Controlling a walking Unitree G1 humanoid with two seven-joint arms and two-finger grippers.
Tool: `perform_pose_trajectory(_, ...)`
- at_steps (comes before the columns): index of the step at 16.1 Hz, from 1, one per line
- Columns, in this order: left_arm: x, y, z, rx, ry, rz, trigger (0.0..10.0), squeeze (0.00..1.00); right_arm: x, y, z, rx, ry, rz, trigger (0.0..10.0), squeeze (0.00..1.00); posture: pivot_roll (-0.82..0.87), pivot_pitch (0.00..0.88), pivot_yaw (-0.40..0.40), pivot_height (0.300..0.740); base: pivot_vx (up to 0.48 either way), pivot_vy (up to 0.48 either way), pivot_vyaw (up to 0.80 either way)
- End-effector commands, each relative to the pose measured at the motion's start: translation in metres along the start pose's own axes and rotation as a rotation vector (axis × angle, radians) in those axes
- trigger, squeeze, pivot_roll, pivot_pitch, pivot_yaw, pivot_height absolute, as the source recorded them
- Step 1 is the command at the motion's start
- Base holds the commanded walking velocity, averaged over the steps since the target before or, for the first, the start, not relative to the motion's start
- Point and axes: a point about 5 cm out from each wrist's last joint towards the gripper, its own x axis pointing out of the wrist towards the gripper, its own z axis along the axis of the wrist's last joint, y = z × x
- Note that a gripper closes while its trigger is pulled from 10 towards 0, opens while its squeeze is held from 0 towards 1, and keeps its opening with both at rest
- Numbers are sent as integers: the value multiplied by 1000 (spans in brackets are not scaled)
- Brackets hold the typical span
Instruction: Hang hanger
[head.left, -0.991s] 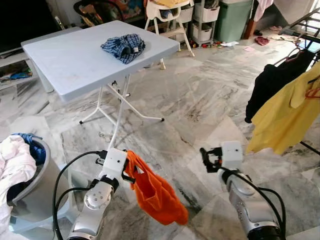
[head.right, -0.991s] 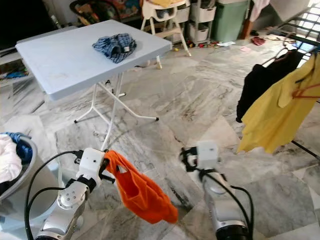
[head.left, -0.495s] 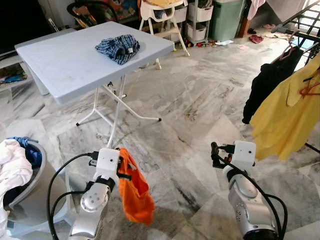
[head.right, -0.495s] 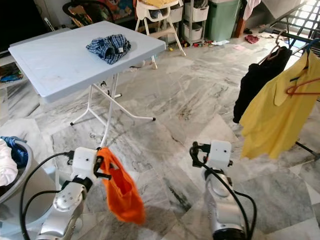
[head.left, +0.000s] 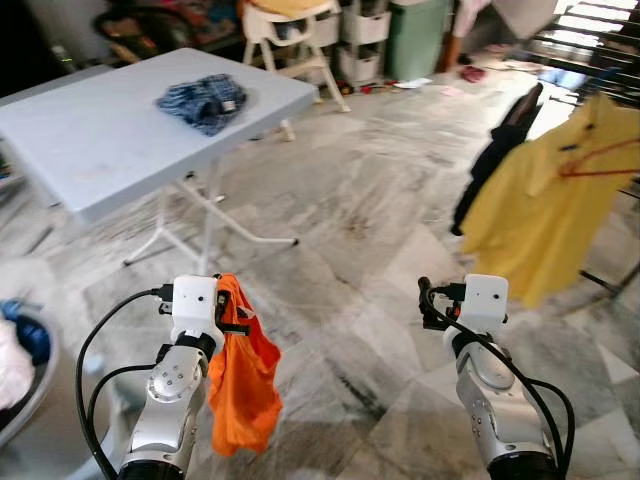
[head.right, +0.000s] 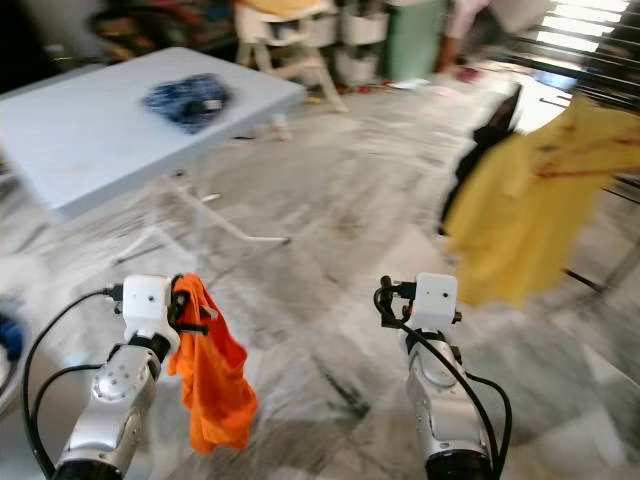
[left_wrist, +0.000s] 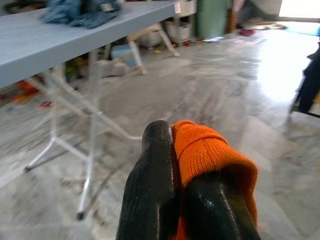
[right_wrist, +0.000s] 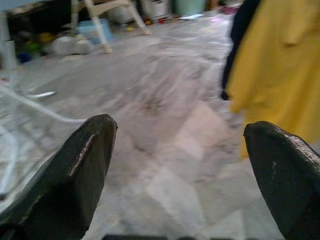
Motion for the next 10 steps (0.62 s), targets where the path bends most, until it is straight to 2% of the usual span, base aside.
perform_pose_trajectory(1,3,8,3,-2,-2,17,10000,0,4,6,5,7,-13,12,10000,0,-97,0,64,740,311,266,-800)
perform_pose_trajectory(4,2,10,4,5,1,1,10000,0,2,15,4,22,-13,25,10000,0,-92,0,74,740,337,271,-800)
perform_pose_trajectory(10,9,15,7,17,0,-6,10000,0,4,19,1,27,-6,32,10000,0,-85,0,82,740,353,276,-800)
